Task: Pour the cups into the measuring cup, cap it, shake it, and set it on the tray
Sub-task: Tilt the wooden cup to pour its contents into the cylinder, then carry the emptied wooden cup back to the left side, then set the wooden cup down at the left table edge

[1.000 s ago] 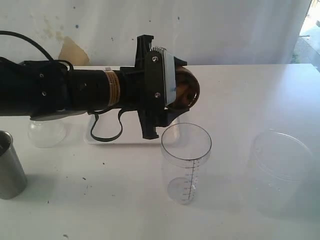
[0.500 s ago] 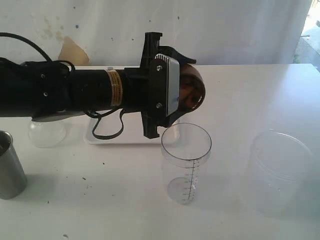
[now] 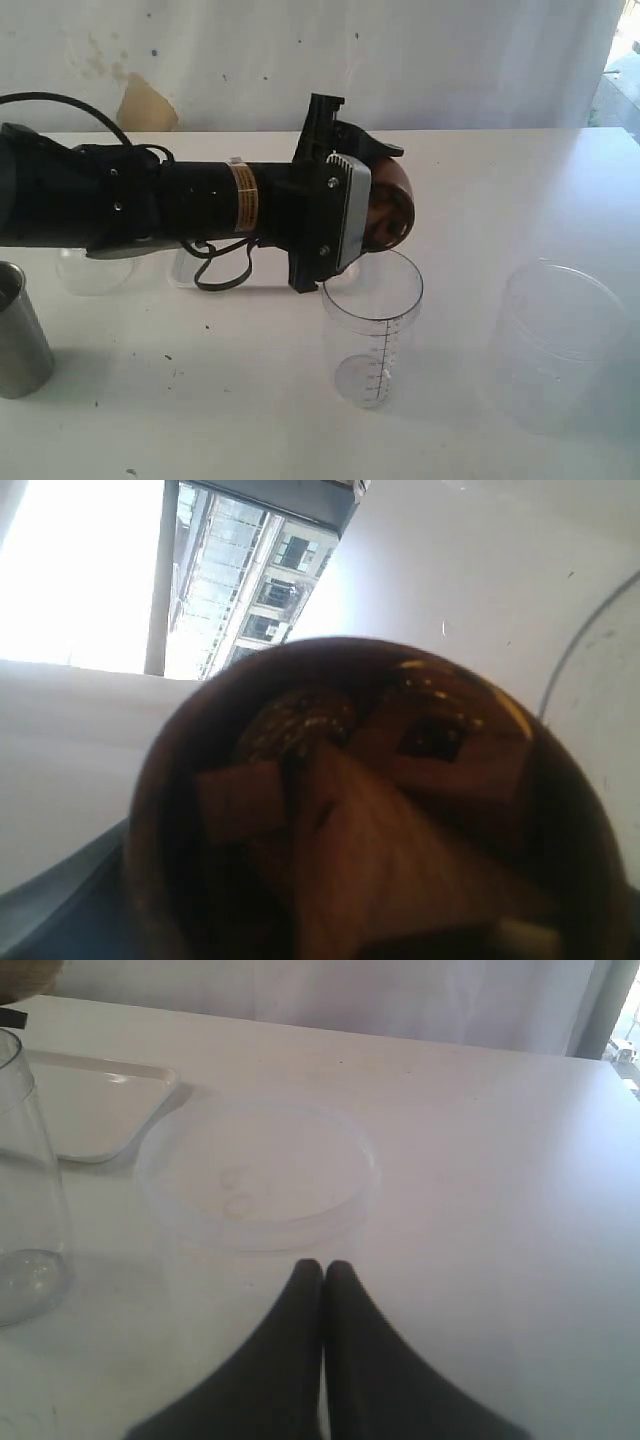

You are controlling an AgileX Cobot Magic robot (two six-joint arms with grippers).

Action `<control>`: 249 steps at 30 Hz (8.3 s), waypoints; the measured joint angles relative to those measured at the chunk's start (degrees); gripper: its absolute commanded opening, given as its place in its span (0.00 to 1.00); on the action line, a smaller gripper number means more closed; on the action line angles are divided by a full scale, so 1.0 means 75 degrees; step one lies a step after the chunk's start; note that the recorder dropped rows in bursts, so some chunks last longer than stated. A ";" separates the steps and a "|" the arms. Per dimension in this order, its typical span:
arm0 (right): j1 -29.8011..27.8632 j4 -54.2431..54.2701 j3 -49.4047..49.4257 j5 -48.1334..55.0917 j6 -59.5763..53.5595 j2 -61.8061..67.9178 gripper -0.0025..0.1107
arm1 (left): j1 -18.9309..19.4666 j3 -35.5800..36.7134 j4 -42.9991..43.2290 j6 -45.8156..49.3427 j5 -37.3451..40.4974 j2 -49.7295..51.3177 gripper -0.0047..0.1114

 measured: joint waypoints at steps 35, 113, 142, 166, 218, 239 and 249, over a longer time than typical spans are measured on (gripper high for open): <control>0.0000 0.0000 0.0000 0.0000 0.0000 0.0000 0.02 | -0.0466 0.0000 -0.1259 0.3691 0.0045 0.0013 0.04; 0.0000 0.0000 0.0000 0.0000 0.0000 0.0000 0.02 | -0.0552 0.0900 -0.2872 0.8310 -0.1080 -0.0359 0.04; 0.0000 0.0000 0.0000 0.0000 0.0000 0.0000 0.02 | 0.0008 -0.0414 -0.4900 -0.1512 0.1592 -0.1189 0.04; 0.0000 0.0000 0.0000 0.0000 0.0000 0.0000 0.02 | 0.7793 0.1183 -0.4213 -0.6389 0.1484 -0.0215 0.04; 0.0000 0.0000 0.0000 0.0000 0.0000 0.0000 0.02 | 0.7823 0.1201 -0.2137 -0.8247 -0.1655 0.2619 0.94; 0.0000 0.0000 0.0000 0.0000 0.0000 0.0000 0.02 | 0.7823 0.1232 0.0680 -1.1284 -0.0360 -0.0364 0.94; 0.0000 0.0000 0.0000 0.0000 0.0000 0.0000 0.02 | 0.7823 0.2749 0.2034 -1.2642 -0.1704 -0.2762 0.94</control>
